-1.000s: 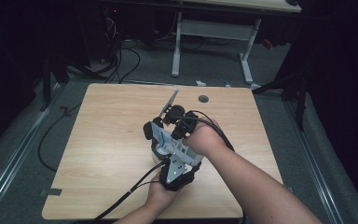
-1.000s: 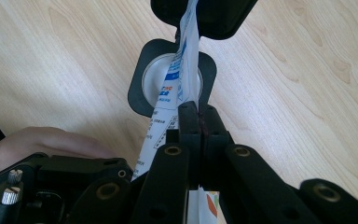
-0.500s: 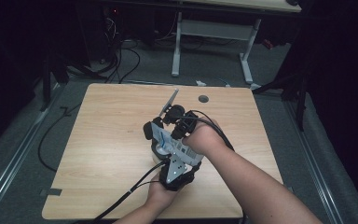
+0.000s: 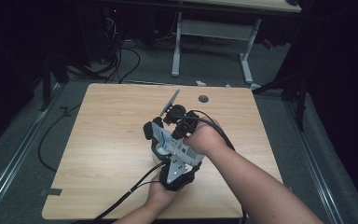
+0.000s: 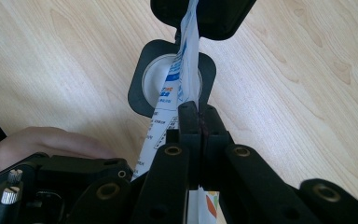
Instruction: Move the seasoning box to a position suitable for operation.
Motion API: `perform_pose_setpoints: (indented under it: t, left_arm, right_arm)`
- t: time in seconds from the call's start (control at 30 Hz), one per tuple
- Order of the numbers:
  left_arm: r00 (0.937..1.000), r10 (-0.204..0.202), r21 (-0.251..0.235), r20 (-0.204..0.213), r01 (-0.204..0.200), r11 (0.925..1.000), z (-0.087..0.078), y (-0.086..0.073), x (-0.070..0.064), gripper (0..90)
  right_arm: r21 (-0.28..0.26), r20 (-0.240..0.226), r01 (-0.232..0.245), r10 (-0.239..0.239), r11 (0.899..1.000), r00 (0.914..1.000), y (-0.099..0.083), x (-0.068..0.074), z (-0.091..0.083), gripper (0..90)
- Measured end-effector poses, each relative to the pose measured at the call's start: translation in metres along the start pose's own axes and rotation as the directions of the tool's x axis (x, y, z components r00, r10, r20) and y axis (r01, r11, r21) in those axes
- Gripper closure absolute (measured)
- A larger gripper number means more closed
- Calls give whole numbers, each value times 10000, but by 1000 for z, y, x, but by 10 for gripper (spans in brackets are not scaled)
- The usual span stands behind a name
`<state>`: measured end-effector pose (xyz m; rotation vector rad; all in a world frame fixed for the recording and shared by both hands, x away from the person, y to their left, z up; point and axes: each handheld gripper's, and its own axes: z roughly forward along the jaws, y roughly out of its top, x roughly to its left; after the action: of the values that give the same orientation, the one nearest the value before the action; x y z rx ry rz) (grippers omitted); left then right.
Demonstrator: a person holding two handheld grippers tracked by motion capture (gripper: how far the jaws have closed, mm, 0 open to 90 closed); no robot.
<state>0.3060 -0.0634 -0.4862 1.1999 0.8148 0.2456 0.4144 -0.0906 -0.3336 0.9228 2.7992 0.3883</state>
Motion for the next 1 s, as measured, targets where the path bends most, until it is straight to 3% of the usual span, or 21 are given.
perform_pose_setpoints:
  t: [0.43,1.0]
  left_arm:
    - [10000,69,139,-39,-69,9999,-4,-7,4,616]
    - [10000,-44,24,-77,45,10000,0,0,2,617]
  right_arm:
    - [99,24,44,-44,9999,10000,-3,2,0,900]
    - [118,88,36,-37,9999,10000,3,-1,2,900]
